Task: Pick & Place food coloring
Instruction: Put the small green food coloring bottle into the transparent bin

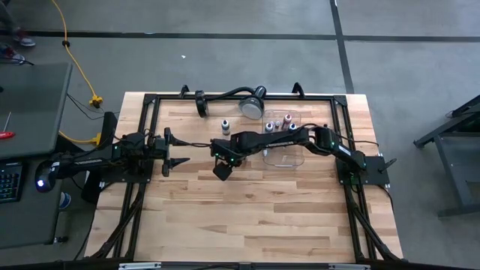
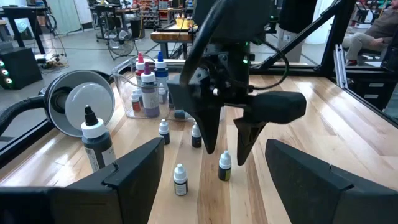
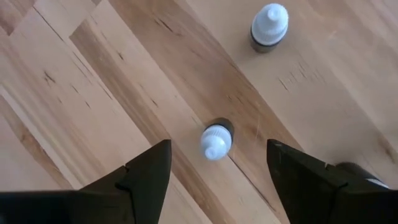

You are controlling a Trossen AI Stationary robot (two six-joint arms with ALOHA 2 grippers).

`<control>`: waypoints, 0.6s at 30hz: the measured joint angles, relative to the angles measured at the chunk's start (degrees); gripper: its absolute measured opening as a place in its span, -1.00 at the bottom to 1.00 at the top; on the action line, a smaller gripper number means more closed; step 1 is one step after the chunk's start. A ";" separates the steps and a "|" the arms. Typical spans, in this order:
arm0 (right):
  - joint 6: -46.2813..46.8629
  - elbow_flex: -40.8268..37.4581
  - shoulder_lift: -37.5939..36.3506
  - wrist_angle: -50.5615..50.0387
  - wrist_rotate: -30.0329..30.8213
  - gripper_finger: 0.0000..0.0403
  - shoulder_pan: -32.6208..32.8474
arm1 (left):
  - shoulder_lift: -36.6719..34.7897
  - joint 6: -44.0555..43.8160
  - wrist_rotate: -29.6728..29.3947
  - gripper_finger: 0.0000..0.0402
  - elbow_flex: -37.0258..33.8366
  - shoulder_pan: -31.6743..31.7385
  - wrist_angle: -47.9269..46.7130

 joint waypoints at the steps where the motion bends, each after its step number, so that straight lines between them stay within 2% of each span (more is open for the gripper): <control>1: 0.00 0.00 0.18 0.06 -0.44 0.25 0.00 | 0.00 0.02 0.00 0.38 0.02 0.02 -0.02; 11: -0.02 -0.02 1.10 1.39 -0.32 0.24 0.04 | 0.00 0.01 0.00 0.38 0.00 0.01 -0.01; 18: -0.39 -0.02 1.10 1.43 -0.33 0.00 0.04 | 0.00 0.02 0.00 0.38 0.00 0.02 0.00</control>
